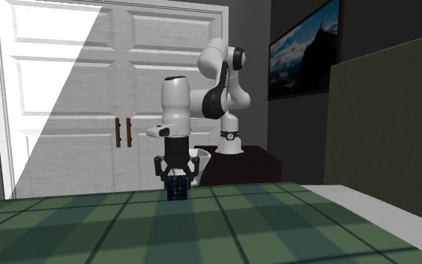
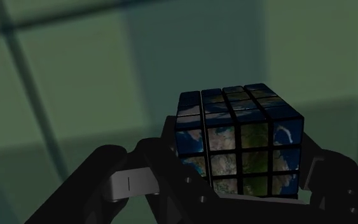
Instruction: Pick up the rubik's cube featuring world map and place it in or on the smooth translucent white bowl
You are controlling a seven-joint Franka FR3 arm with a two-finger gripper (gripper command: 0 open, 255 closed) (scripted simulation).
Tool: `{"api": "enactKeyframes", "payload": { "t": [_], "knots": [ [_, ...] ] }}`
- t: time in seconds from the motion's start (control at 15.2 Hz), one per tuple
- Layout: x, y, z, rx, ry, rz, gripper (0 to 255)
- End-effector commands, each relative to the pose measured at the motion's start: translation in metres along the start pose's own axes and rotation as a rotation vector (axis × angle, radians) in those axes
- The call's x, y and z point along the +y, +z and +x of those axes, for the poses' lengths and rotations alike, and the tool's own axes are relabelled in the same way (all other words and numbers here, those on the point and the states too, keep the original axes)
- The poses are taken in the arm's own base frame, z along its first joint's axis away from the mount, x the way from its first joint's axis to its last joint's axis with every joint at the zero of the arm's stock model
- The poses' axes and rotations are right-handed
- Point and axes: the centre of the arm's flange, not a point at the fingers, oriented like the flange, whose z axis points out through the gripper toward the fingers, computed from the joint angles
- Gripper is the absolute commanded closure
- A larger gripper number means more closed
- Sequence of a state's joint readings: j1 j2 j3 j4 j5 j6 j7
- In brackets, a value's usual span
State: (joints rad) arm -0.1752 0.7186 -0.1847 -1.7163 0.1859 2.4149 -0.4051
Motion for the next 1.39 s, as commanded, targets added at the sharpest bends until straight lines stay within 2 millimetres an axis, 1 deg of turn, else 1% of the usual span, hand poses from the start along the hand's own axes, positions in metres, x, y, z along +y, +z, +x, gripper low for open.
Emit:
{"api": "enactKeyframes", "payload": {
  "t": [0.0, 1.32],
  "knots": [
    [-0.002, -0.011, 0.001, 0.000, 0.000, 0.000, 255],
    [-0.002, -0.117, 0.001, 0.000, 0.000, 0.000, 255]
  ]
}}
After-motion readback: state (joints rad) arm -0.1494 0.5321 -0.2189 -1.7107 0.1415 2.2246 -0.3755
